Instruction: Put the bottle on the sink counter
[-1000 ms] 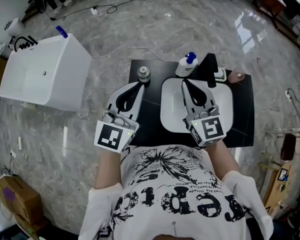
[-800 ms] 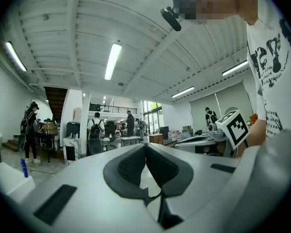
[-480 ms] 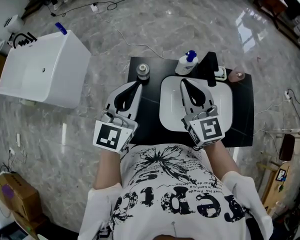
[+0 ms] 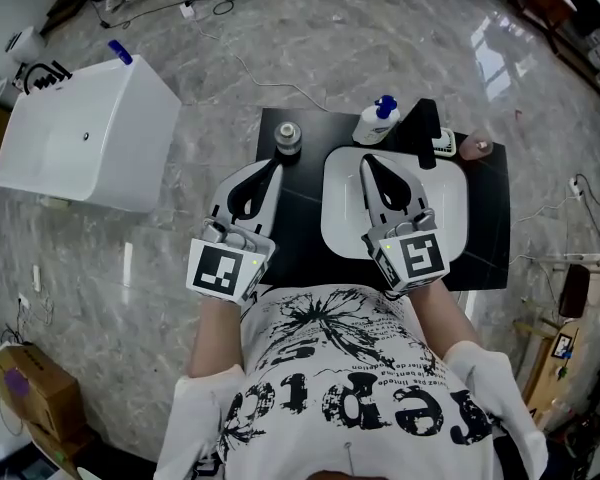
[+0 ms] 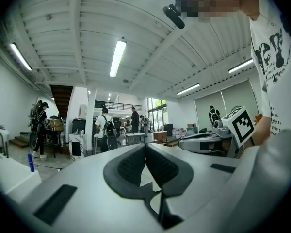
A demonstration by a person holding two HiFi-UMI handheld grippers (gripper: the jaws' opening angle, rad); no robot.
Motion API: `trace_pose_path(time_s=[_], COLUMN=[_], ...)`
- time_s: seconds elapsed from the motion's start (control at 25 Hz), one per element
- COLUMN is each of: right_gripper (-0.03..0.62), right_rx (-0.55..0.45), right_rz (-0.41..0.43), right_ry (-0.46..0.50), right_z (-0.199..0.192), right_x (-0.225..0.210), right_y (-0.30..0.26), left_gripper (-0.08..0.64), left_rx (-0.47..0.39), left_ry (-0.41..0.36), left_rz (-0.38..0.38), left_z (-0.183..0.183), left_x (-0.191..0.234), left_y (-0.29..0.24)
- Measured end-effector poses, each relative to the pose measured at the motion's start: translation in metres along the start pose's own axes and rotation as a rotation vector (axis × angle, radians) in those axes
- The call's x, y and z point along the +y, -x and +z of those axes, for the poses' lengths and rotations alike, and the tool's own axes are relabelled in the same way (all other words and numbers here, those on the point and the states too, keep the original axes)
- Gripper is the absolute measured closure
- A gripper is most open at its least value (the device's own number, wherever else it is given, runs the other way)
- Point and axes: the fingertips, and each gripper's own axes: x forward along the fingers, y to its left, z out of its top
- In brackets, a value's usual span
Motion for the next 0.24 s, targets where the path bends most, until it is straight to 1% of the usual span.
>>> trace_pose_path(time_s=[0.24], right_gripper=[0.580], right_rx=[0.003], right_rz=[0.009], right_ry=[0.036], right_z=[-0.0020], right_x=[0.0058], right_y=[-0.0055], left_gripper=[0.546], left_rx=[-0.008], left_ry=[0.010], left_rz=[0.003], left_z=[-0.0014], left_x=[0.0075], left_y=[0.0007])
